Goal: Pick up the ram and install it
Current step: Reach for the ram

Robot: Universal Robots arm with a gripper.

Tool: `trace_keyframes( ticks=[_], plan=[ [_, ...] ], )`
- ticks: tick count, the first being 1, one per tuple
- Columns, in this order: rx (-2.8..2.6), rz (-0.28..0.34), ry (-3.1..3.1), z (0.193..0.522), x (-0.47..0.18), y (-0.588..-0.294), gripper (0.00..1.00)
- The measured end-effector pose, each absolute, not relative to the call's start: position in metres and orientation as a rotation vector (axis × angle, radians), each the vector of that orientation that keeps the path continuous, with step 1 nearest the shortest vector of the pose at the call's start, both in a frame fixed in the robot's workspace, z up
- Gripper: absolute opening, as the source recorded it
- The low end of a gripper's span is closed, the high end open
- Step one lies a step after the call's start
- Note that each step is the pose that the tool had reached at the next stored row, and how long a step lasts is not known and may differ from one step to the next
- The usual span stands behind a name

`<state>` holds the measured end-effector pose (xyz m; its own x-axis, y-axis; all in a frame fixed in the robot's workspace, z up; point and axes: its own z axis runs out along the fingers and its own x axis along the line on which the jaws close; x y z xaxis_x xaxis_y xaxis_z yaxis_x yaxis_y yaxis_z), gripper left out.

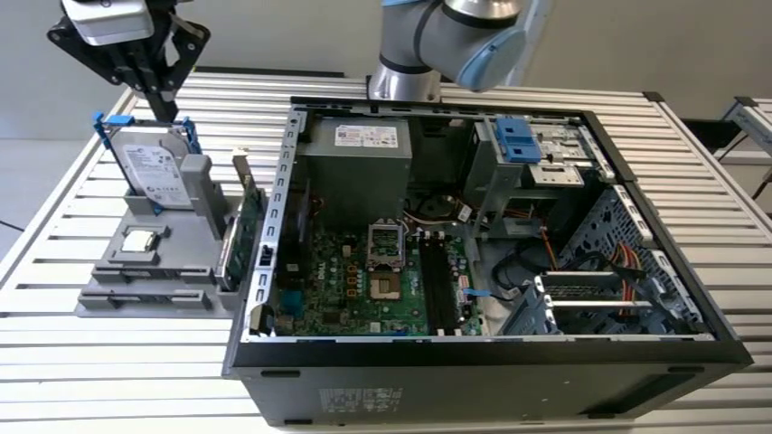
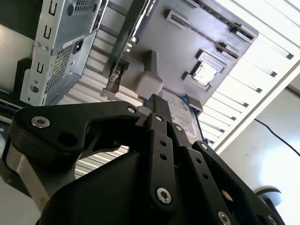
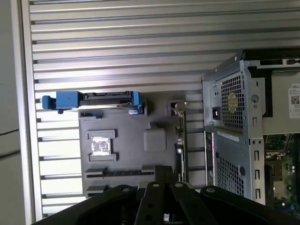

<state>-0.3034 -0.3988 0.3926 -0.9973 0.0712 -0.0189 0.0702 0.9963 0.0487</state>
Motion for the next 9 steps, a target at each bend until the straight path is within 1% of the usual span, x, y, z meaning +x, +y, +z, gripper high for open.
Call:
trace_keyframes(
  ticks=[9],
  plan=[
    [0.110, 0.075, 3.118, 0.393, -0.318, -0.399, 0.00]
  ],
)
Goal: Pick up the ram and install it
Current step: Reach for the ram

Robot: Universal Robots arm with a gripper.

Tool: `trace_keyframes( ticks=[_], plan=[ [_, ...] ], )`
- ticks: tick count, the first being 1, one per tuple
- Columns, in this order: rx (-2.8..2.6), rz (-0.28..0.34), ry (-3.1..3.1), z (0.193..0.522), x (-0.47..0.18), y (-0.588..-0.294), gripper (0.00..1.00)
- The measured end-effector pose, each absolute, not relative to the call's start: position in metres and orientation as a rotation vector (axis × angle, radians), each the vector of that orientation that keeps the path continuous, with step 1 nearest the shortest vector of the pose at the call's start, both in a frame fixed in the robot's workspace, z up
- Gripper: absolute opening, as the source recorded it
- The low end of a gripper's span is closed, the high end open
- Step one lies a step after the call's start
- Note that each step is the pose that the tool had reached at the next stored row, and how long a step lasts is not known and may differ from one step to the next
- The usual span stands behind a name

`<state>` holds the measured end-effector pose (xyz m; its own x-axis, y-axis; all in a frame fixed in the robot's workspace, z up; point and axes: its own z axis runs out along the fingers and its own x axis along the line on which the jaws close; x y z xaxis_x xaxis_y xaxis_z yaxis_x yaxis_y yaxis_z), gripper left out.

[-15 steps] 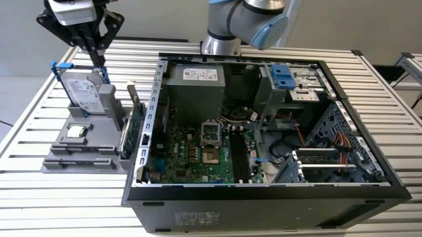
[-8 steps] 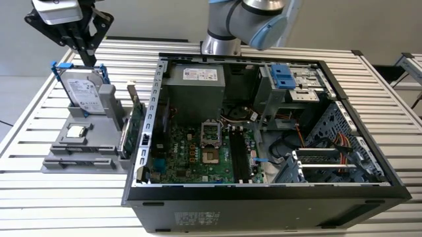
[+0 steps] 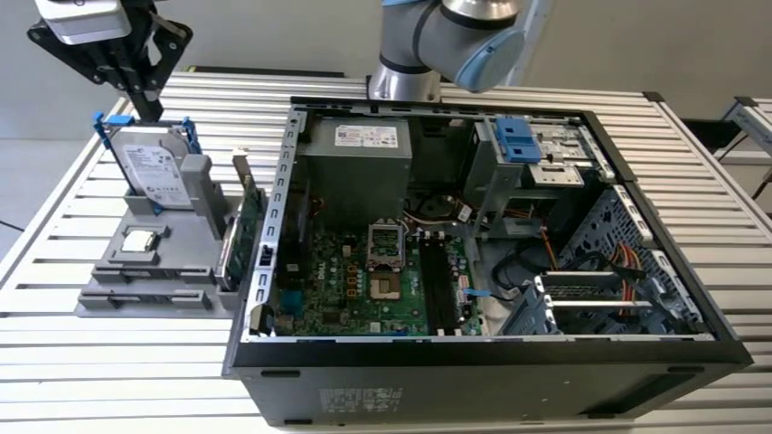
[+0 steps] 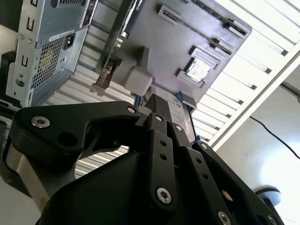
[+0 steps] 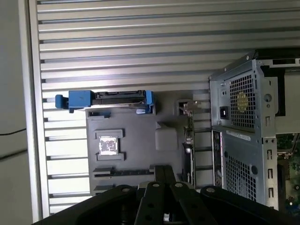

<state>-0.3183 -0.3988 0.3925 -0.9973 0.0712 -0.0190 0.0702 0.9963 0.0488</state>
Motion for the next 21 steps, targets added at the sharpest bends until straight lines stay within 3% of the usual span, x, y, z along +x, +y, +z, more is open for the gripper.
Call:
trace_keyframes(
  ticks=[21],
  plan=[
    [0.105, 0.075, 3.118, 0.393, -0.353, -0.399, 0.00]
  ],
)
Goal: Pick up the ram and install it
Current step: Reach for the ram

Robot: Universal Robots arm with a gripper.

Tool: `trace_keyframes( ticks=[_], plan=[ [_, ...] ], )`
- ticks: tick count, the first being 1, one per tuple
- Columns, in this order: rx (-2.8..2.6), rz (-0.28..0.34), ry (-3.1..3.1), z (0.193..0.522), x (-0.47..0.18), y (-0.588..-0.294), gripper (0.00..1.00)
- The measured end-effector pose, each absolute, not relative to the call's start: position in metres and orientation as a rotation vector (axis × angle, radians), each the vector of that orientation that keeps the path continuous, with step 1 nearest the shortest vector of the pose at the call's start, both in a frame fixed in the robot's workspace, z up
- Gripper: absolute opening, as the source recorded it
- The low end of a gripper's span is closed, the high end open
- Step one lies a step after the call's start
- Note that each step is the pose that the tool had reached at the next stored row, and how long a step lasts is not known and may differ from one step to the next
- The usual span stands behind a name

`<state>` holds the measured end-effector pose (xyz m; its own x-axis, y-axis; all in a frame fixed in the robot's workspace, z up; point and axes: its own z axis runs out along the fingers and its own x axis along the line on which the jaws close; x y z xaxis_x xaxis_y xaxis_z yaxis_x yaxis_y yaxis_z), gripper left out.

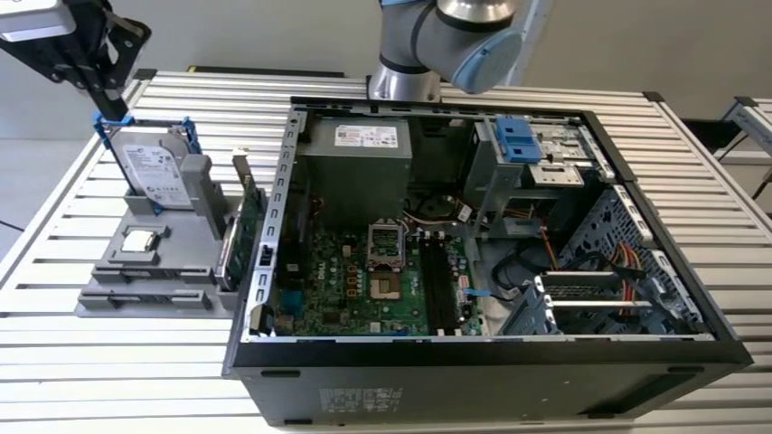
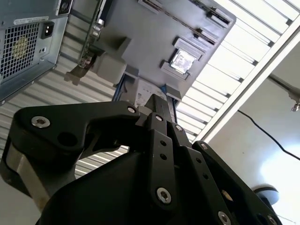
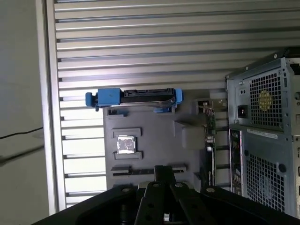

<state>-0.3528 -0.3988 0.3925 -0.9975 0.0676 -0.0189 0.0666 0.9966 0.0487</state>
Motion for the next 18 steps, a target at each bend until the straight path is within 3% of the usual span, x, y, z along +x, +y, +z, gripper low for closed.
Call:
trace_keyframes(
  ticks=[18],
  plan=[
    [0.035, 0.076, 3.121, 0.3925, -0.3598, -0.3991, 0.00]
  ],
)
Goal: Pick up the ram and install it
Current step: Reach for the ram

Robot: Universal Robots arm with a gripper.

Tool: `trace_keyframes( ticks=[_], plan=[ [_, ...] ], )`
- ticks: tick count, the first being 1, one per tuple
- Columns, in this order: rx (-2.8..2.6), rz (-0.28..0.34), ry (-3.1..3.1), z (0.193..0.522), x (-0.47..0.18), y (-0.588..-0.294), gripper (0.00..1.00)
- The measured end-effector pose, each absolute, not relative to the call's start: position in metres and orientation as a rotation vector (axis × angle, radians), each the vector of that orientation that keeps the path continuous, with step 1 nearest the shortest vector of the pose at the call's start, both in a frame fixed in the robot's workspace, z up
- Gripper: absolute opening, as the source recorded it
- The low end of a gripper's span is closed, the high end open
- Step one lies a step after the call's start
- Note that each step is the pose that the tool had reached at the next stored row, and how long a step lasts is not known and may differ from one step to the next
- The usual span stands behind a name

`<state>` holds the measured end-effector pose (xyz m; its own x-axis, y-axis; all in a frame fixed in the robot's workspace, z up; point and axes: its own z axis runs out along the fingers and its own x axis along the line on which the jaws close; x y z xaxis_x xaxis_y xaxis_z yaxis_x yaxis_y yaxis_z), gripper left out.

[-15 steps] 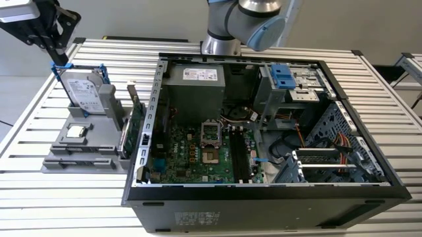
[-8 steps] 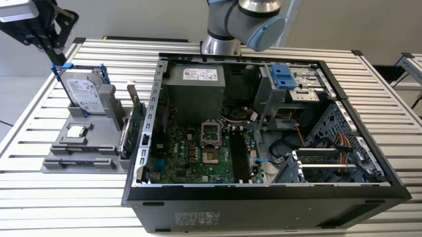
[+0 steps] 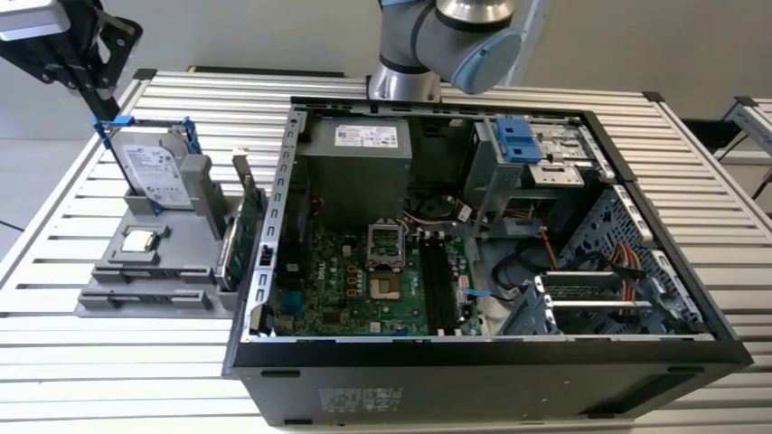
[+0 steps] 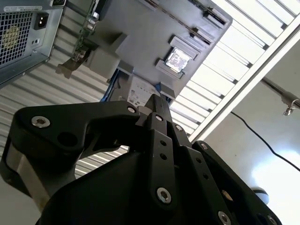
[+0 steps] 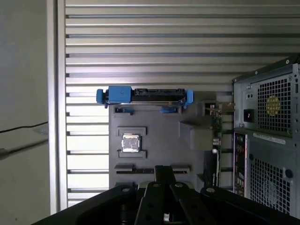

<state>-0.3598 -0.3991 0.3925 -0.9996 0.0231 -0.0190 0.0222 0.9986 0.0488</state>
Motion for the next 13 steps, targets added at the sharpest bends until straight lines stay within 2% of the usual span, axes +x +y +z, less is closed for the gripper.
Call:
trace_keyframes(
  ticks=[13],
  plan=[
    [0.035, 0.076, 3.121, 0.3920, -0.3597, -0.4065, 0.00]
  ],
)
